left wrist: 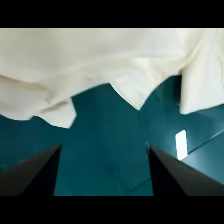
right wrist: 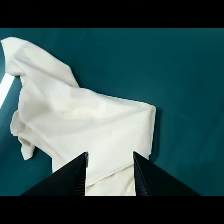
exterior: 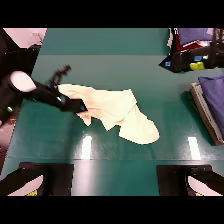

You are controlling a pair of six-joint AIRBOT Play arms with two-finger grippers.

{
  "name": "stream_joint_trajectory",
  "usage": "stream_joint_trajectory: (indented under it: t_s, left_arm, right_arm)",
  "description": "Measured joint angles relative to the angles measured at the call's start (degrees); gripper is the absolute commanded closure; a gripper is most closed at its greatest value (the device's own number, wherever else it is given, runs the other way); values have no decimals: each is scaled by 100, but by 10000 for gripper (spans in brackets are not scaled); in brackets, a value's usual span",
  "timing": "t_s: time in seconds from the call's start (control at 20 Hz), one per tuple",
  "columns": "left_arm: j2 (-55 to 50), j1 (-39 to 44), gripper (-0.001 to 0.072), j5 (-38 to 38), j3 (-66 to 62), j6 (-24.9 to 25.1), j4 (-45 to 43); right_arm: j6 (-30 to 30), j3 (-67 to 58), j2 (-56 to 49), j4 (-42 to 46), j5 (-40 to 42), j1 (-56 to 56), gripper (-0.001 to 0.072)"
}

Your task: Fold the shirts.

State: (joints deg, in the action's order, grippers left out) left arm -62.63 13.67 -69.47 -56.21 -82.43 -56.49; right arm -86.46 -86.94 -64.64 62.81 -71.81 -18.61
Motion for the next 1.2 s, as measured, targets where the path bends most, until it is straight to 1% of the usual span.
stream_joint_trajectory:
  t_s: [0.2, 0.35, 0.55, 0.75, 1.0, 1.2]
  left_arm:
    - [63, 651, 97, 903, 1228, -22, 662]
    - [68, 962, 97, 1580, 1851, -22, 1172]
    - [66, 1342, 97, 2428, 2225, 2, 1650]
    - [48, 1687, 97, 3099, 2332, 20, 1829]
    - [-216, 1812, 96, 3440, 2361, 11, 2127]
    - [-496, 1838, 96, 3567, 2356, 249, 2608]
  right_arm:
    - [-2, -2, 105, -2, -37, 214, 370]
    - [-2, -2, 127, 0, -39, 269, 371]
    - [-2, -2, 140, -4, -33, 289, 371]
    - [-2, -2, 140, -13, -28, 280, 371]
    - [-2, -4, 149, -28, -33, 267, 372]
    - [-2, -4, 149, -28, -39, 267, 372]
